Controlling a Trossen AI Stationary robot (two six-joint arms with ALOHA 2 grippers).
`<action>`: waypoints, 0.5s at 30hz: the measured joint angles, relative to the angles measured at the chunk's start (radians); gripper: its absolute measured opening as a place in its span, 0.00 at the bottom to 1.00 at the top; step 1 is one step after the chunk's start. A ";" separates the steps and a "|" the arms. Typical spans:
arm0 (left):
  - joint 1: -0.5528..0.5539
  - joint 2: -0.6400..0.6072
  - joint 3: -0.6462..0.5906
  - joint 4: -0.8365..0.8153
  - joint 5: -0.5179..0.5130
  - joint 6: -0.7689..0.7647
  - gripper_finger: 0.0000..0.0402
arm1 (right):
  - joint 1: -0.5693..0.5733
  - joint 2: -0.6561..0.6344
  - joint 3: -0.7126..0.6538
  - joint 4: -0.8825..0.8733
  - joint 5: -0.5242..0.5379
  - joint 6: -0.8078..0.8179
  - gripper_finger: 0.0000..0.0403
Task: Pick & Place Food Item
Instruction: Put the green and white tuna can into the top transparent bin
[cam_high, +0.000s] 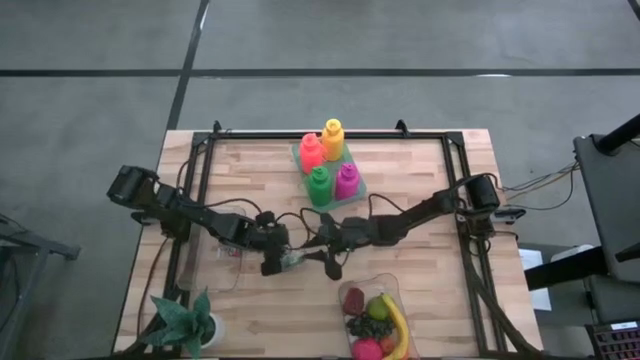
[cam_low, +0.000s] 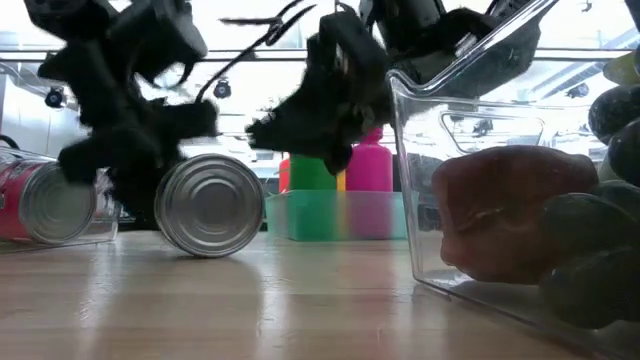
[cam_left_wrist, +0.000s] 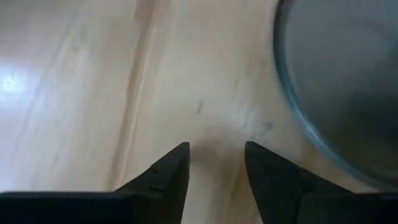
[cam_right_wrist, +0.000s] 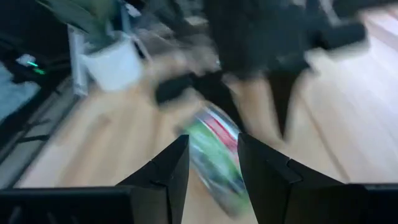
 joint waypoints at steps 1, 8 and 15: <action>0.000 0.001 -0.008 0.009 0.000 -0.013 0.40 | 0.002 -0.003 0.005 0.005 -0.003 -0.006 0.33; -0.001 -0.001 -0.031 0.043 0.004 -0.077 0.40 | -0.001 -0.001 0.016 -0.009 -0.003 -0.010 0.33; 0.000 -0.003 -0.029 0.042 0.004 -0.073 0.40 | 0.000 -0.001 0.013 -0.020 -0.005 -0.005 0.33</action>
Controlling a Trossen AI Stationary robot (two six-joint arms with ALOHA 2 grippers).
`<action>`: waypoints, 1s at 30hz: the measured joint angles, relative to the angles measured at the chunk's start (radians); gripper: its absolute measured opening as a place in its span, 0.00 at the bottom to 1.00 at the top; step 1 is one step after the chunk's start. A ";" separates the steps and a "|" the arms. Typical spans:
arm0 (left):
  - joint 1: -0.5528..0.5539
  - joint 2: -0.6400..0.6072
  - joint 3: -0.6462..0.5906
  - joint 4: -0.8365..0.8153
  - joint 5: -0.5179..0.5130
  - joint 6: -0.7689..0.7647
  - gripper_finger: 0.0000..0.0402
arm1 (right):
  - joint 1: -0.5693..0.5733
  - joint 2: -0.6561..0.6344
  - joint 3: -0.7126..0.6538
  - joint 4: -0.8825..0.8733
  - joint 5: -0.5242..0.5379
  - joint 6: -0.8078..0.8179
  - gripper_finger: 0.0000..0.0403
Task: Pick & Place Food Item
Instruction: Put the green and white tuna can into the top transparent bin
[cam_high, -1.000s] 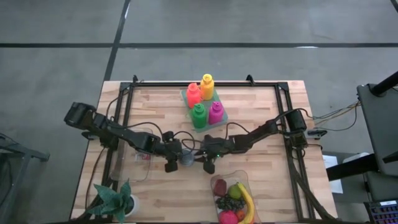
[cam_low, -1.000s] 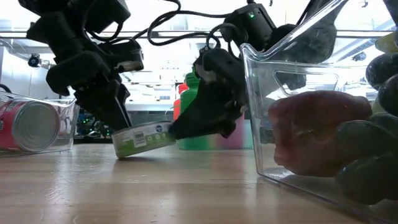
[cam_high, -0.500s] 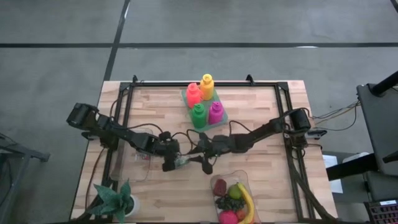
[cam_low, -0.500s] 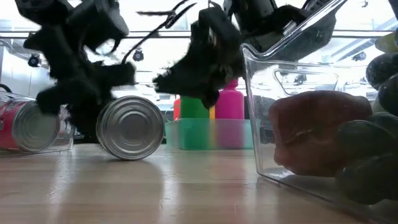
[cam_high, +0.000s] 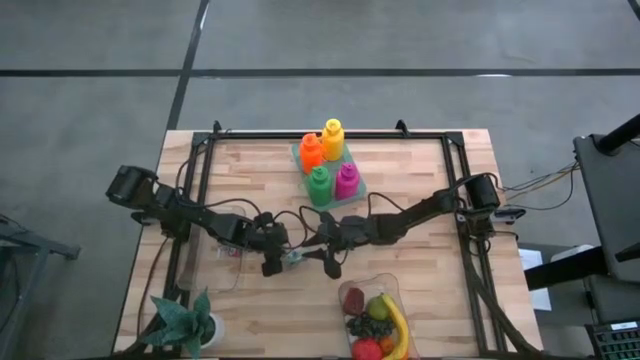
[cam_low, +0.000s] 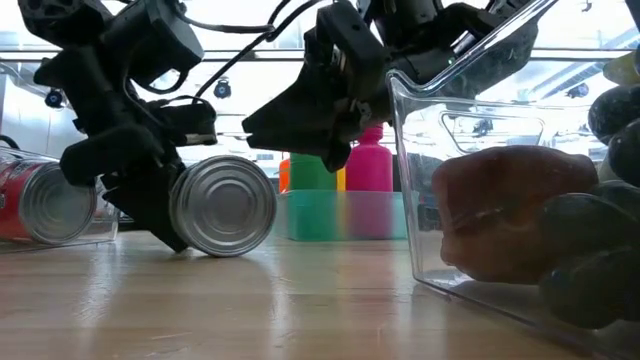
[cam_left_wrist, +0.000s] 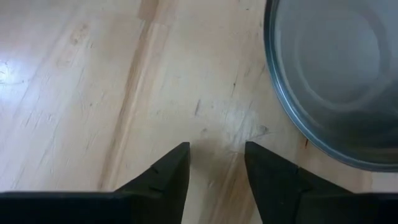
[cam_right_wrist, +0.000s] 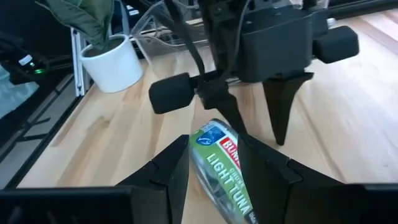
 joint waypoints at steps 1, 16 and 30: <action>0.000 -0.004 0.000 -0.003 0.000 0.000 0.40 | 0.000 0.000 -0.001 -0.001 0.002 0.002 0.33; 0.002 -0.245 0.131 -0.147 -0.053 0.135 0.40 | -0.045 -0.205 -0.206 0.023 0.046 0.052 0.33; 0.002 -0.331 0.334 -0.186 -0.059 -0.202 0.40 | -0.047 -0.639 -0.633 0.016 0.272 0.234 0.33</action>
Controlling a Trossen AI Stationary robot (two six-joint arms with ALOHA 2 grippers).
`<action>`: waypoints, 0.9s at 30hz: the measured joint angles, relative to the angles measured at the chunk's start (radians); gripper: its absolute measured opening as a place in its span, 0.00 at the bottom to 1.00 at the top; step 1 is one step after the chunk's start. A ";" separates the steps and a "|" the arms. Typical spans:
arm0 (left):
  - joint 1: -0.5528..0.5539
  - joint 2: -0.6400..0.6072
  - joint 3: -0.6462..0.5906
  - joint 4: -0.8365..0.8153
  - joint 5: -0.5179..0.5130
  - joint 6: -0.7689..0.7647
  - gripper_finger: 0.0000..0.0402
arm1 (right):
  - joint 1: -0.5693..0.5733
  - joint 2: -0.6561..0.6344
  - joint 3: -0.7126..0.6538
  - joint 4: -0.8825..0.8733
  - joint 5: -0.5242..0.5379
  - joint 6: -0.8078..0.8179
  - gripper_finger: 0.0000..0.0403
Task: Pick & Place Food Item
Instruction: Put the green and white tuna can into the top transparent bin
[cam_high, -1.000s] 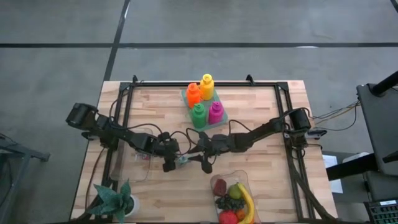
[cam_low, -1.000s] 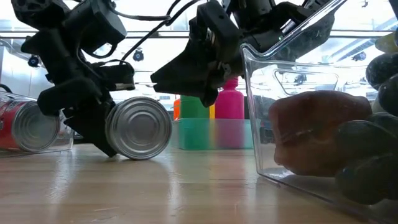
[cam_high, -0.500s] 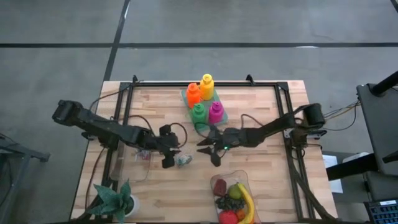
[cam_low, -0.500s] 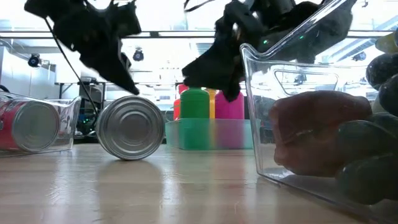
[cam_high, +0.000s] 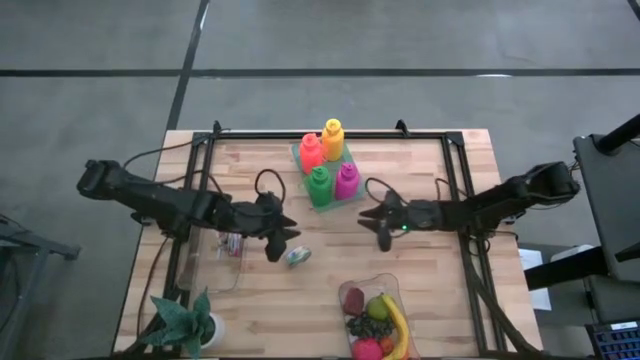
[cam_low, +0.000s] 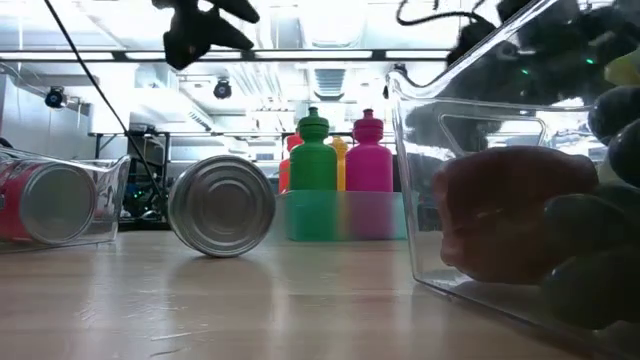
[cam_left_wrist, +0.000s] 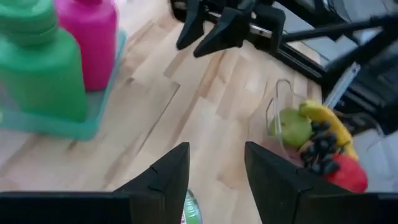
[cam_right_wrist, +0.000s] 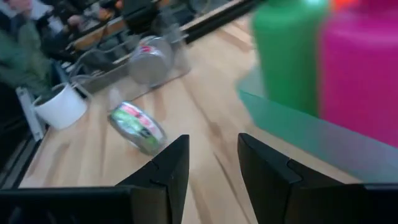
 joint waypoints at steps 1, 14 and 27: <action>0.000 0.009 0.017 -0.022 -0.004 -0.033 0.40 | 0.000 -0.022 -0.027 -0.002 0.016 0.016 0.33; -0.025 0.221 0.294 -0.364 -0.005 -0.268 0.40 | 0.000 -0.113 -0.168 -0.001 0.100 0.114 0.33; -0.025 0.540 0.552 -0.705 0.028 -0.313 0.40 | 0.000 -0.107 -0.170 -0.017 0.100 0.113 0.33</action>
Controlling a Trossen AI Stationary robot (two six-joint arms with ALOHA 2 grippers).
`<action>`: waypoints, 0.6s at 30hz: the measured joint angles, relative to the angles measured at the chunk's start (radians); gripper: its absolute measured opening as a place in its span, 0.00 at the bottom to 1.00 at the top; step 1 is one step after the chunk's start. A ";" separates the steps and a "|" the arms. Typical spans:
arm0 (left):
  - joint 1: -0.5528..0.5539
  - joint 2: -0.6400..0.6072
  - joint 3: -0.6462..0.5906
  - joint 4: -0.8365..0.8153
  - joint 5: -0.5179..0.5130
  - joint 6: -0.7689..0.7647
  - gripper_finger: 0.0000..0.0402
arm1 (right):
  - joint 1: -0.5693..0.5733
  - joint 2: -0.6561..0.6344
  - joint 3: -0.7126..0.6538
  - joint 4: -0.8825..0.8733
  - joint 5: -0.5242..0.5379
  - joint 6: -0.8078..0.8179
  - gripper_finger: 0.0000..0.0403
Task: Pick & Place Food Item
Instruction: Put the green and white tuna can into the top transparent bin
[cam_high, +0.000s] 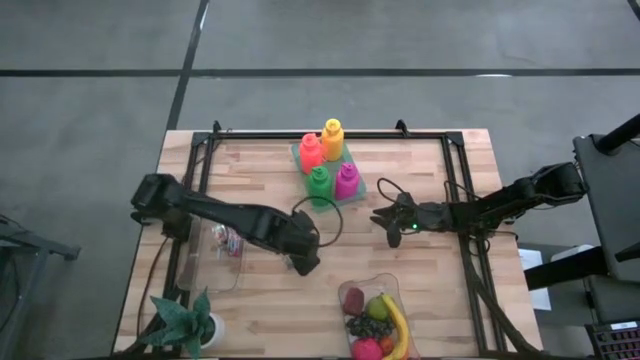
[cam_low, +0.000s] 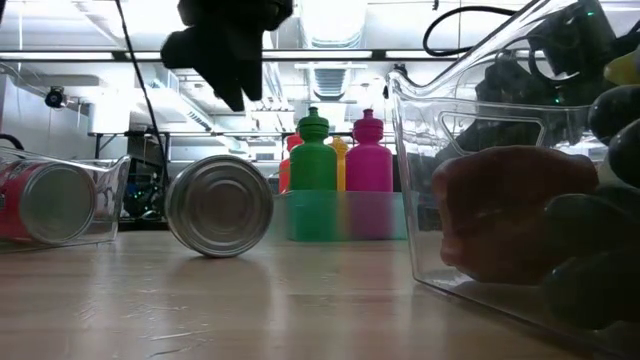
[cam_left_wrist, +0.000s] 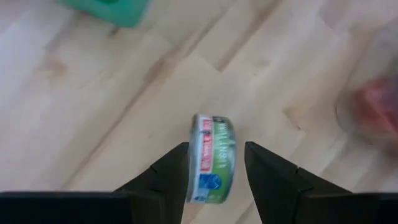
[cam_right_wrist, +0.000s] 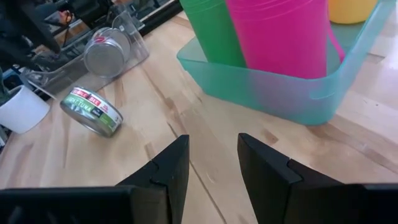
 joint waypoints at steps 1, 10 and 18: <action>0.000 0.012 0.004 0.009 0.013 0.015 0.40 | 0.000 0.000 0.000 0.000 0.000 0.000 0.33; 0.000 0.029 -0.035 0.048 0.046 0.015 0.40 | 0.000 0.001 0.000 -0.014 -0.003 0.000 0.33; 0.000 0.028 -0.035 0.052 0.046 0.020 0.40 | 0.000 0.001 0.000 -0.014 -0.003 0.004 0.33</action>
